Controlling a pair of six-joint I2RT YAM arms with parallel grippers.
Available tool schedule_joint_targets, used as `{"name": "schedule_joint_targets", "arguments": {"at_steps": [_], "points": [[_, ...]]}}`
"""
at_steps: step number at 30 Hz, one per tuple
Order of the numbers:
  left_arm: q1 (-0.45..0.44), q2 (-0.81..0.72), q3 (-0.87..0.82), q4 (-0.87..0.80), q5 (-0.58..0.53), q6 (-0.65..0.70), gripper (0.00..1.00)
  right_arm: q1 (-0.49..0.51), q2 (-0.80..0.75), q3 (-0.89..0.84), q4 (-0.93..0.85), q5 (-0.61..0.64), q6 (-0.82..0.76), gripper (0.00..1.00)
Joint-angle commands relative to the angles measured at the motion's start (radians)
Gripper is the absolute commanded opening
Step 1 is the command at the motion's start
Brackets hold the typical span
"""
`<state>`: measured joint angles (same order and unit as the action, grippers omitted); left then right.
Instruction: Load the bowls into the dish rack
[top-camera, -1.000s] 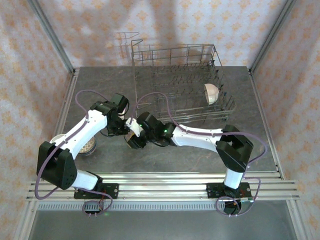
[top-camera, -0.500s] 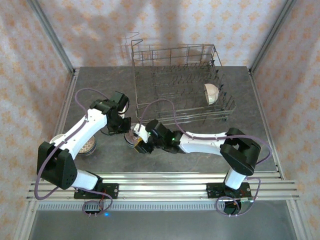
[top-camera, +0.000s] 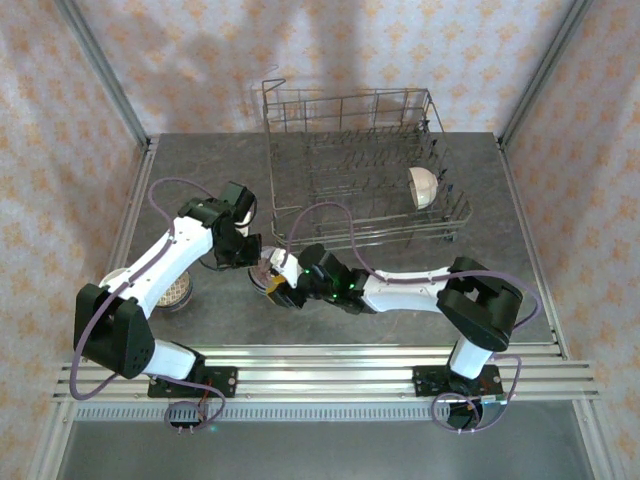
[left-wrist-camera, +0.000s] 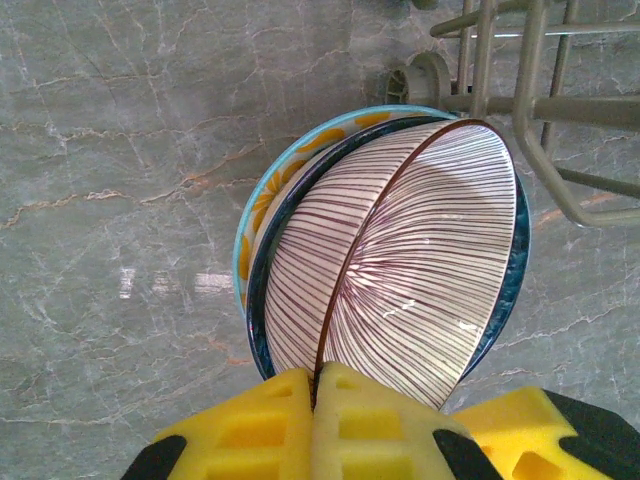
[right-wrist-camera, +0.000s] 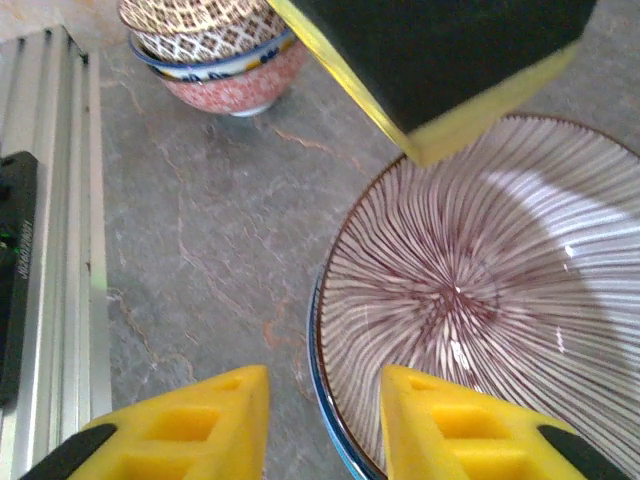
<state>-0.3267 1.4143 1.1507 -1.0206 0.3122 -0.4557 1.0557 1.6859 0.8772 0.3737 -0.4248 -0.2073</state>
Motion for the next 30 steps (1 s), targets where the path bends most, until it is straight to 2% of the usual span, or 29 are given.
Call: {"name": "schedule_joint_targets", "arguments": {"at_steps": [1, 7, 14, 30], "points": [[0.002, 0.014, 0.042, -0.026, 0.037, -0.016, 0.0, 0.007, 0.026, -0.009, 0.109, -0.052, -0.03, 0.34], [0.003, 0.02, 0.052, -0.029, 0.046, -0.018, 0.0, 0.007, 0.073, 0.008, 0.113, -0.055, -0.037, 0.34], [0.002, 0.02, 0.048, -0.034, 0.05, -0.019, 0.0, 0.006, 0.112, -0.003, 0.23, 0.003, -0.009, 0.32], [0.001, 0.013, 0.049, -0.035, 0.054, -0.027, 0.0, 0.007, 0.144, 0.03, 0.222, -0.044, -0.027, 0.1]]}}
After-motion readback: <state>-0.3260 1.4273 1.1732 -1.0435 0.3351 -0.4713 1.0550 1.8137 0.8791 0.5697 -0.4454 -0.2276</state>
